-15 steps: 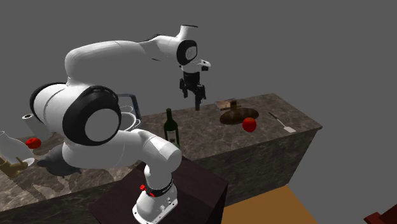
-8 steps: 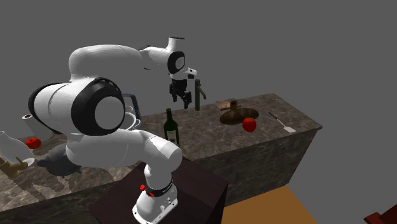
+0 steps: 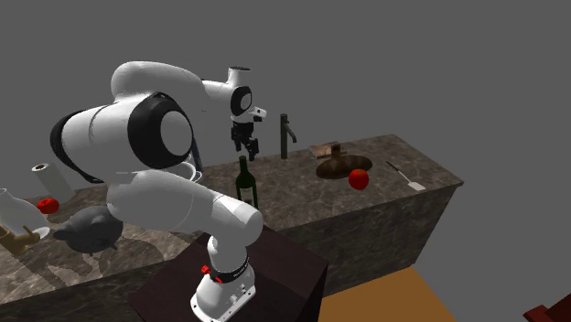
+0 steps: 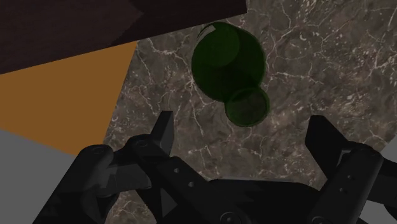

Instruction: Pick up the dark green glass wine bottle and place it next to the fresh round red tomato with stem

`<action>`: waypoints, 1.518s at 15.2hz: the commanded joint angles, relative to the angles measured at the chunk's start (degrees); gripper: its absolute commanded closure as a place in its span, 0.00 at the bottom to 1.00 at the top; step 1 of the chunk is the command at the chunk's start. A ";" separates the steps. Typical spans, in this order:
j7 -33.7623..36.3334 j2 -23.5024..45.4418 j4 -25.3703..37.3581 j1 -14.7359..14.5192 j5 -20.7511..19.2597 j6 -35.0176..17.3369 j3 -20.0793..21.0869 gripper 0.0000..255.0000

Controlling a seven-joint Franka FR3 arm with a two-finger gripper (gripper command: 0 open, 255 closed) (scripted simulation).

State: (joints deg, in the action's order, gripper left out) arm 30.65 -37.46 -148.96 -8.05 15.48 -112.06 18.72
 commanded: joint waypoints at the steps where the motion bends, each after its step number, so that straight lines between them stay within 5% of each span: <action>1: 0.47 0.64 -0.89 -0.24 0.53 -1.58 0.68 0.00; 6: 0.35 2.37 -4.07 -0.52 1.40 -6.50 1.78 0.00; 14: 0.35 2.37 -4.06 -0.52 1.40 -6.49 1.78 0.00; 15: 0.35 2.37 -4.06 -0.52 1.40 -6.49 1.78 1.00; 23: 0.34 2.38 -4.08 -0.51 1.39 -6.52 1.78 1.00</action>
State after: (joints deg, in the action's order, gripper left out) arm 31.00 -35.08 -153.01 -8.56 16.87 -118.59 20.49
